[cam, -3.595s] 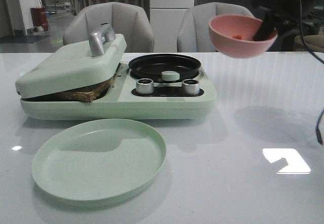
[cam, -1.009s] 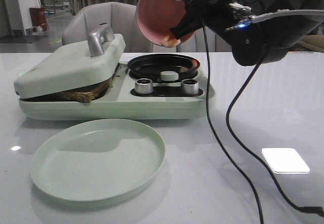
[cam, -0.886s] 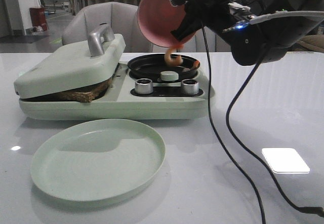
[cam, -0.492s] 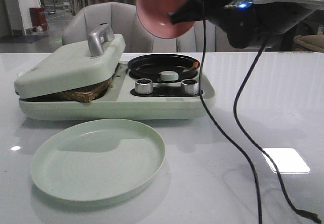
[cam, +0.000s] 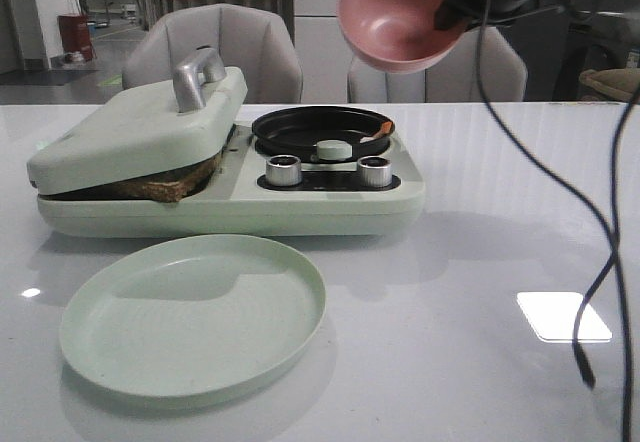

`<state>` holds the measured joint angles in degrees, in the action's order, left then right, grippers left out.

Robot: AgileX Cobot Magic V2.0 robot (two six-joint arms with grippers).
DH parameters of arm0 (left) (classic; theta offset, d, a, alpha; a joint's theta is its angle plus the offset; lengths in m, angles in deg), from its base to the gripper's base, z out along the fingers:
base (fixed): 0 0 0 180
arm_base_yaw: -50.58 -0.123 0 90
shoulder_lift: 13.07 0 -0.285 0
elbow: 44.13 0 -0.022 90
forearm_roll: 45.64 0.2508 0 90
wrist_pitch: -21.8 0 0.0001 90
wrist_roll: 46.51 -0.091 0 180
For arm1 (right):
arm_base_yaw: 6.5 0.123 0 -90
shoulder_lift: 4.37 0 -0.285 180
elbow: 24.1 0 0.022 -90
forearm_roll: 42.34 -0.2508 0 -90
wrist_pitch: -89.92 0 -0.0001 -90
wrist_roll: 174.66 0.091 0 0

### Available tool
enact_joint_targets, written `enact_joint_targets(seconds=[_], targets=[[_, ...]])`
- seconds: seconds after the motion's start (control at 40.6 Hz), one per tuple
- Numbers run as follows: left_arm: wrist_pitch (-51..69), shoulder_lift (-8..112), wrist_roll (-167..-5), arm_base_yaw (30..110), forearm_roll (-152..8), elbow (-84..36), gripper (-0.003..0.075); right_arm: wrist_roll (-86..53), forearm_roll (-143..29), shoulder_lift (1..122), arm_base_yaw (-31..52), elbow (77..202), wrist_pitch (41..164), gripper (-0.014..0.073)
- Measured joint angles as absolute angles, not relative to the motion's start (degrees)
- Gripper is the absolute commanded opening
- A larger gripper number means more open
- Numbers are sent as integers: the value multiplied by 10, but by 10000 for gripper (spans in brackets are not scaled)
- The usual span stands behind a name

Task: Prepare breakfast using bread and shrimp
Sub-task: 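Carry the pink bowl back and lower it onto the table, then open the right gripper and lift it away from the bowl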

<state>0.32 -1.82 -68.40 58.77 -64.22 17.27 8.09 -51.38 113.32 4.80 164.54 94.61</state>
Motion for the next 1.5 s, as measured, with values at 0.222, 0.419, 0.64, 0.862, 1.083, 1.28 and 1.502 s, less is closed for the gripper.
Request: enact_joint_targets(seconds=[0.222, 0.419, 0.64, 0.862, 1.083, 1.28, 1.502], targets=[[3, -18, -684, 588, -642, 173, 34, 81, -508, 1075, -1, 1648, 1162, -15], [3, -18, -684, 588, -642, 173, 34, 37, -507, 1074, -32, 1648, 1282, -15], [3, -18, -684, 588, -642, 173, 34, -18, -515, 1073, -55, 1632, 1327, -15], [3, -18, -684, 588, -642, 173, 34, -67, -573, 1072, -95, 1523, 1299, -15], [3, -18, -684, 588, -642, 173, 34, -89, -608, 1082, -104, 1477, 1263, -11], [3, -18, -684, 588, -642, 173, 33, -100, -612, 1109, -100, 1477, 1261, -1], [3, -18, -684, 588, -642, 173, 34, -101, -602, 1113, -100, 1496, 1275, 384]])
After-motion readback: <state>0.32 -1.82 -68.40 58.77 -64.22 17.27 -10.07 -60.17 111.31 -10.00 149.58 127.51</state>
